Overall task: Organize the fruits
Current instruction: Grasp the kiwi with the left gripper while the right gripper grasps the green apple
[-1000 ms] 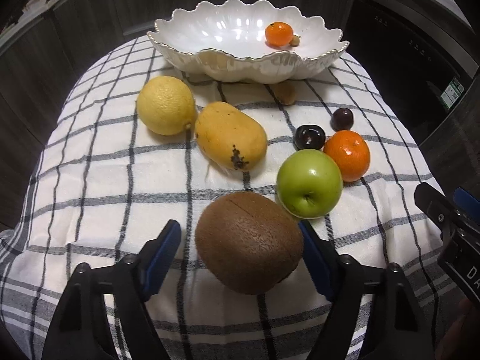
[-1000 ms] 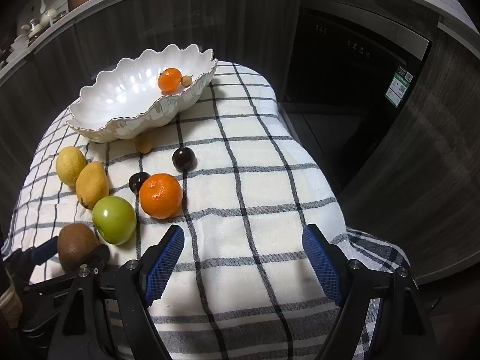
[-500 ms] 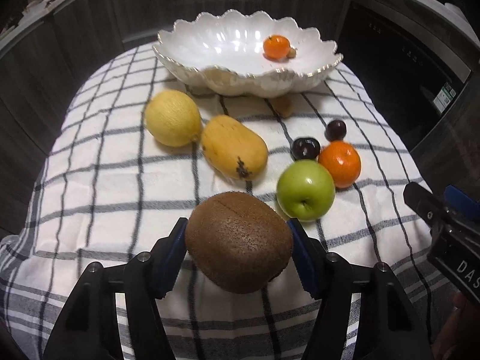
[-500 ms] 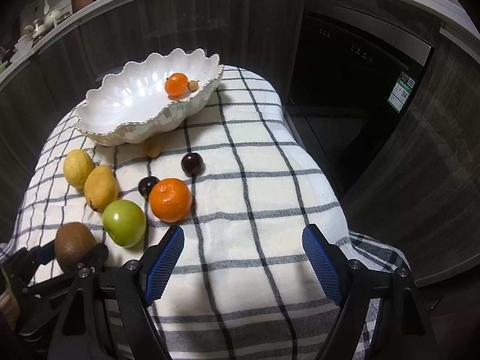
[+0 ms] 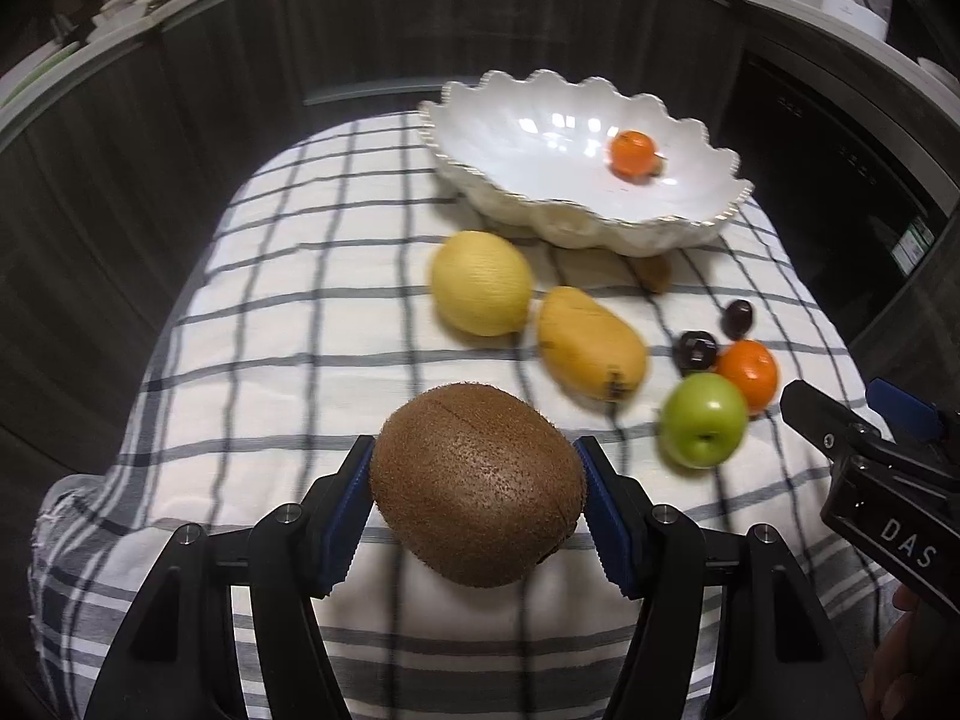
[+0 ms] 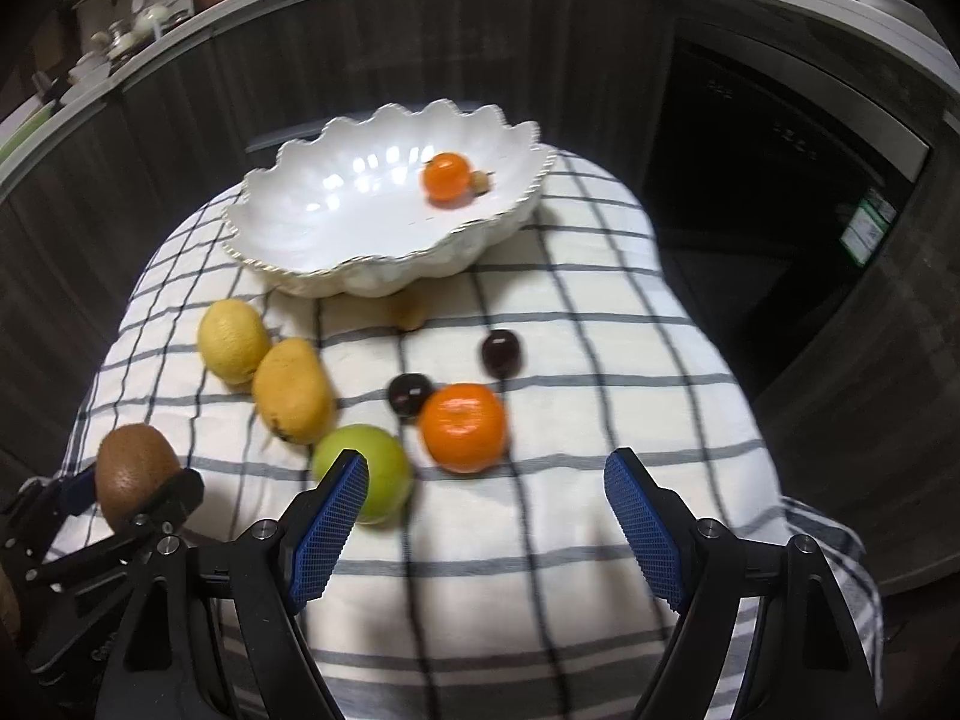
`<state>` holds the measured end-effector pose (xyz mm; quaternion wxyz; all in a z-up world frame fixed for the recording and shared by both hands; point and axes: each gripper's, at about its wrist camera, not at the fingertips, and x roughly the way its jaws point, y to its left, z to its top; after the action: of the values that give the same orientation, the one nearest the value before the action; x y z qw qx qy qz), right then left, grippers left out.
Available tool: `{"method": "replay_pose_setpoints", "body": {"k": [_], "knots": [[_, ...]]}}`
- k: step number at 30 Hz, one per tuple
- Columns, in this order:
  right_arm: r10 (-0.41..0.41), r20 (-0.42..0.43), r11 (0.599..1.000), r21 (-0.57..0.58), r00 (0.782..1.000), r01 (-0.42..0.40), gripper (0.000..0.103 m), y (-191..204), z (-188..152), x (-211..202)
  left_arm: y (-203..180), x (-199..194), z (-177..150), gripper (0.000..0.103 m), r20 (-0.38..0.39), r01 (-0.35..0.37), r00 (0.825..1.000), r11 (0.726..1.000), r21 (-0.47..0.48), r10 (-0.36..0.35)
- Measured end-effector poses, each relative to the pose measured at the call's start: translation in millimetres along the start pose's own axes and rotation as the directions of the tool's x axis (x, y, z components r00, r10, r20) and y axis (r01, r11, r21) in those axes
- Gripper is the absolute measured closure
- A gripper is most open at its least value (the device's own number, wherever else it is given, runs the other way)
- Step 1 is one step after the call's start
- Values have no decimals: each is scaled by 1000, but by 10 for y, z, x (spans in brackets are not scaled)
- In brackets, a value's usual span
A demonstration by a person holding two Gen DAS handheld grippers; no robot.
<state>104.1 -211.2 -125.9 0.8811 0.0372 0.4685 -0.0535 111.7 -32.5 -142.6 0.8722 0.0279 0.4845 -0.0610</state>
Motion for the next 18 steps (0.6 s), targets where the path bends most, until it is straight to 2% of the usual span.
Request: {"method": "replay_pose_setpoints", "body": {"k": [4,6,14,18], "knots": [[44,-13,998,-35,999,-44,22,224,0,74,219,-9,-15,39,7,-31,999,999,-27,31],[67,-24,997,-45,997,-68,26,318,2,128,309,0,-11,39,13,-44,999,998,-40,45],[33,-79,998,-48,996,-37,42,456,8,373,466,102,13,39,13,-75,997,994,-79,76],[17,-107,999,-47,994,-22,44,489,9,477,521,141,19,39,9,-76,997,993,-91,77]]}}
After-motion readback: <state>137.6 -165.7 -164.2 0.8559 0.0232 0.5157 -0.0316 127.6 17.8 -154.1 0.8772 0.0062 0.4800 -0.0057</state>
